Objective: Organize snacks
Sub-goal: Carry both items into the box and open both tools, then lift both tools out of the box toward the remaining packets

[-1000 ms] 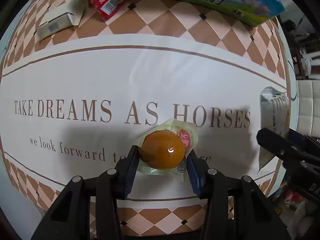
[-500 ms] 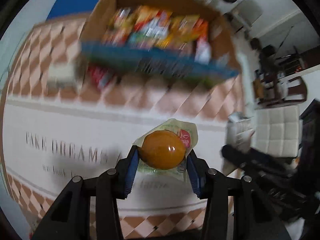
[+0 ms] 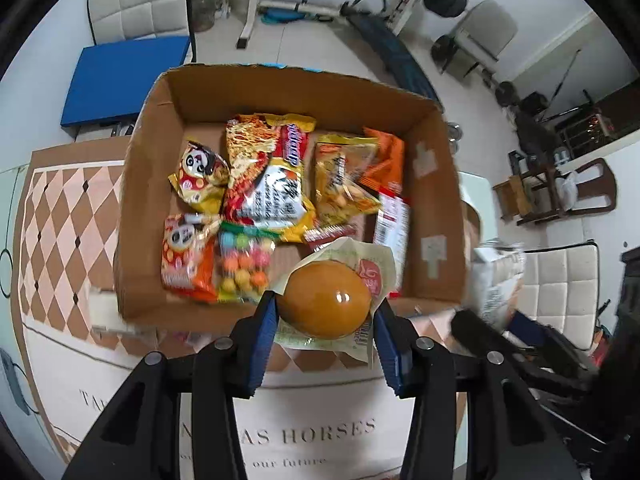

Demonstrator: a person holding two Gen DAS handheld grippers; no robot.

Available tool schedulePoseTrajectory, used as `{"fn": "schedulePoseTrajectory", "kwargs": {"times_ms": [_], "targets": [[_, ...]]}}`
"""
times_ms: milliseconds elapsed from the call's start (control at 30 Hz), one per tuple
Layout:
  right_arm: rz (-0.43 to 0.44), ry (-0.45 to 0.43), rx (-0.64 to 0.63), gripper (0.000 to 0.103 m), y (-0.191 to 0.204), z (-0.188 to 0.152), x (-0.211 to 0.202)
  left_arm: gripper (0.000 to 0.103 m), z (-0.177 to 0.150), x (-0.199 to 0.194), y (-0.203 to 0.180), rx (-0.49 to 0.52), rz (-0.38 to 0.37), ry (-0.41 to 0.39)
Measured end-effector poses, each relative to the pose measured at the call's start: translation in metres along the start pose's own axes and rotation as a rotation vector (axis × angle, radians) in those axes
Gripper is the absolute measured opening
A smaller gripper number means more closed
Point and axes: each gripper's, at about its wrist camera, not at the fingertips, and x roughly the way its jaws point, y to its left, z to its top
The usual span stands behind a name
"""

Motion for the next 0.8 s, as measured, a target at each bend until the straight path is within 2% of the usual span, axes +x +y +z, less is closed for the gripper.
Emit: {"fn": "schedulePoseTrajectory", "kwargs": {"times_ms": [167,300,433,467,500,567,633,800], "targets": [[-0.016,0.028,0.003,0.076,-0.004,0.036,0.026,0.043,0.03,0.03,0.006,0.015,0.036,0.064],[-0.034,0.055,0.003,0.076,-0.004,0.054,0.048,0.044,0.037,0.057,0.007,0.037,0.049,0.136],[0.003,0.131,0.0,0.077,-0.006,0.07,0.083,0.044,0.042,0.087,0.009,0.043,0.06,0.216],[0.006,0.153,-0.002,0.082,-0.007,0.073,0.091,0.044,0.042,0.092,0.01,0.039,0.058,0.228],[0.013,0.161,-0.003,0.092,-0.008,0.075,0.096,0.045,0.042,0.097,0.012,0.031,0.055,0.237],[0.021,0.167,-0.005,0.095,-0.01,0.078,0.103,0.056,0.043,0.102,0.016,0.014,0.048,0.236],[0.014,0.168,-0.005,0.095,-0.012,0.08,0.104,0.092,0.045,0.102,0.019,0.009,0.05,0.22],[-0.004,0.16,0.012,0.095,-0.019,0.079,0.1,0.093,0.048,0.092,0.018,0.032,0.072,0.179]]}}
